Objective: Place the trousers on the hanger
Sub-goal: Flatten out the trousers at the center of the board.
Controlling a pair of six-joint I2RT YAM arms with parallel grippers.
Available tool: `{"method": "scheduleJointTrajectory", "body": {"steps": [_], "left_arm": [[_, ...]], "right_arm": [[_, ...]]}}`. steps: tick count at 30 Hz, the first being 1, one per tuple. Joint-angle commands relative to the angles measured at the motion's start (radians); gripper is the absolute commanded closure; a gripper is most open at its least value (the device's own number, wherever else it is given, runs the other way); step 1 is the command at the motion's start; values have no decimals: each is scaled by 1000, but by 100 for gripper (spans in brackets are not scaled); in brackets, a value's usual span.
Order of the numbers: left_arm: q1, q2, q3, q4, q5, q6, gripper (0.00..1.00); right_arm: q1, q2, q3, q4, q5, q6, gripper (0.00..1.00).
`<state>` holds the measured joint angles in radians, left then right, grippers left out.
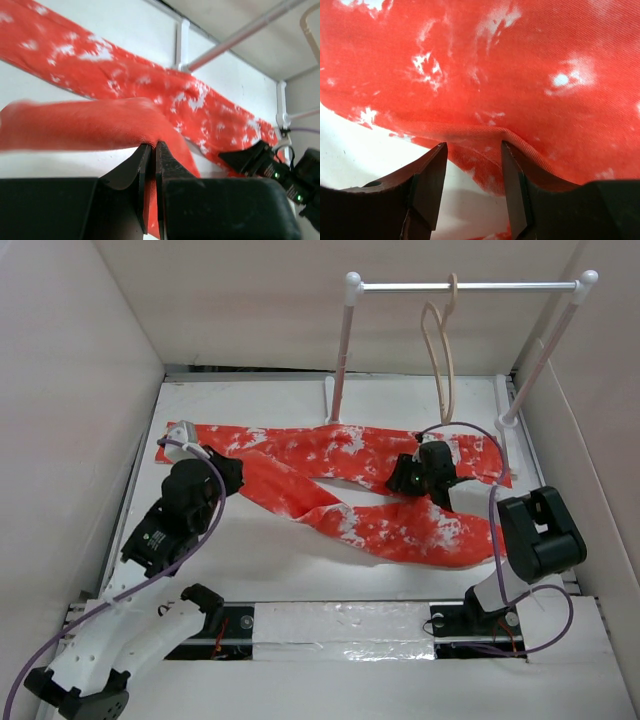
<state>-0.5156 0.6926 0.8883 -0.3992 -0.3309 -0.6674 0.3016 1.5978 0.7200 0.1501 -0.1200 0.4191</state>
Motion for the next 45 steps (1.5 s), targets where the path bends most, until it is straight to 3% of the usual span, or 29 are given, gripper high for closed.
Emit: {"method": "scheduleJointTrajectory", "body": {"steps": [1,7,8,14,17,19,21,24,26,28,31,33,36,39,40,43,45], "left_arm": [[0,4,101,-127,-149,34,100],[0,-174,89,-260,-384,-37,100],[0,-189,86,-262,-398,-49,100],[0,-177,-70,-289,-310,-210,89],[0,-220,-141,-267,-321,-277,63],[0,-249,-157,-231,-316,-270,35],[0,-248,-157,-191,-319,-262,34],[0,-206,-167,-175,-301,-264,37],[0,-174,-192,-150,-263,-262,38],[0,-160,-259,-130,-182,-279,39],[0,-166,-382,-53,-76,-325,40],[0,-173,-440,-36,-66,-388,40],[0,-195,-483,-27,-97,-425,36],[0,-199,-499,12,-137,-423,30],[0,-177,-499,28,-145,-419,28],[0,-104,-505,115,-175,-403,27],[0,-62,-511,195,-200,-382,28]], "right_arm": [[-9,-62,-30,28,20,-6,46],[-9,-154,-54,5,54,-28,44],[-9,-159,-54,5,59,-31,40],[-18,-177,-71,25,49,-39,38],[-18,-238,-100,29,46,-51,38],[-18,-277,-113,11,59,-51,38],[10,-346,-126,-1,75,-48,38],[19,-448,-152,-39,114,-51,49],[19,-507,-184,-50,115,-54,83],[54,-582,-206,-47,97,-62,100],[122,-614,-220,-69,47,-91,100],[241,-601,-200,-102,42,-118,100],[424,-553,-160,-144,98,-143,93],[579,-509,-140,-147,143,-149,60],[611,-497,-130,-147,166,-146,45],[717,-434,-114,-147,221,-134,29],[754,-370,-93,-147,240,-132,28]]}}
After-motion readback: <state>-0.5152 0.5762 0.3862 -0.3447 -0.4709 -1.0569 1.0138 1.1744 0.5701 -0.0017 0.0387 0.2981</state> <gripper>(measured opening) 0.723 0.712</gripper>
